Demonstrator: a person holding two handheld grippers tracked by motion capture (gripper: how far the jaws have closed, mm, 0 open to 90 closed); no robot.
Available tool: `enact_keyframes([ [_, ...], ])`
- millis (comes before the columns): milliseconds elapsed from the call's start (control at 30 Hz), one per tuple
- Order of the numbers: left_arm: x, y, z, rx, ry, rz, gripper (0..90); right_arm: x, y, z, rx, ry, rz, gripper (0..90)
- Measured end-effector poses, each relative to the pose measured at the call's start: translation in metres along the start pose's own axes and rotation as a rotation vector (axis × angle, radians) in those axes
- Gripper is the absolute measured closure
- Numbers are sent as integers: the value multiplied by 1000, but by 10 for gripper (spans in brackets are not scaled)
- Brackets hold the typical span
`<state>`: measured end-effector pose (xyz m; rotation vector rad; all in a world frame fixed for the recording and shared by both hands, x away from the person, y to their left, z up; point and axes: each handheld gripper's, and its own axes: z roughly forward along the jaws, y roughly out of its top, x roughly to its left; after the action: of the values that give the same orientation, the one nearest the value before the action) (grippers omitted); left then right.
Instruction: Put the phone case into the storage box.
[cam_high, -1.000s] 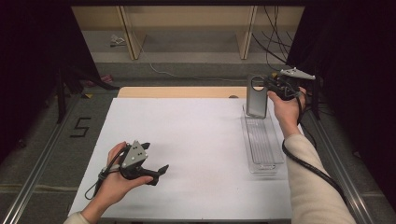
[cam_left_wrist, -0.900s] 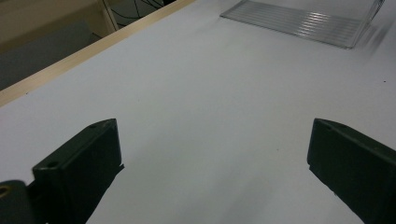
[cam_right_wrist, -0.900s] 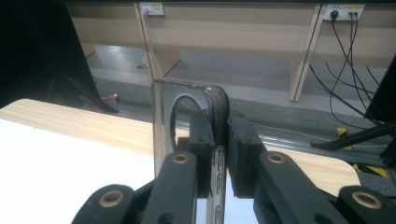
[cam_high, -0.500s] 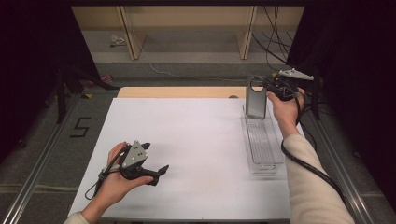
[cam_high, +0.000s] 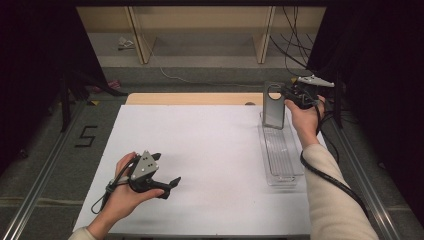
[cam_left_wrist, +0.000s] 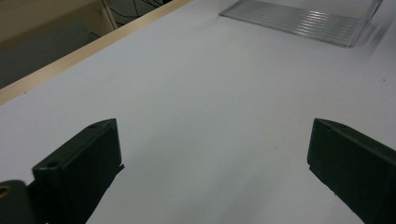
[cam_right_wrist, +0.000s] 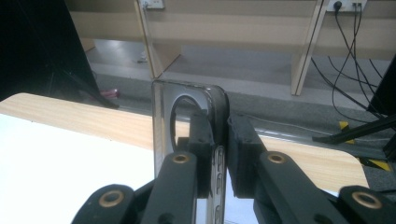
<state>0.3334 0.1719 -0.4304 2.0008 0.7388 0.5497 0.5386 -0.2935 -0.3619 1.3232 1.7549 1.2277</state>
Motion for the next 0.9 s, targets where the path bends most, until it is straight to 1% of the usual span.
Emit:
enact_keyframes([
  [600,0,0,0,0,-1,-1,25,1,-4,4,14,12,-6,817],
  [900,0,0,0,1,-1,0,25,1,-7,5,16,17,0,817],
])
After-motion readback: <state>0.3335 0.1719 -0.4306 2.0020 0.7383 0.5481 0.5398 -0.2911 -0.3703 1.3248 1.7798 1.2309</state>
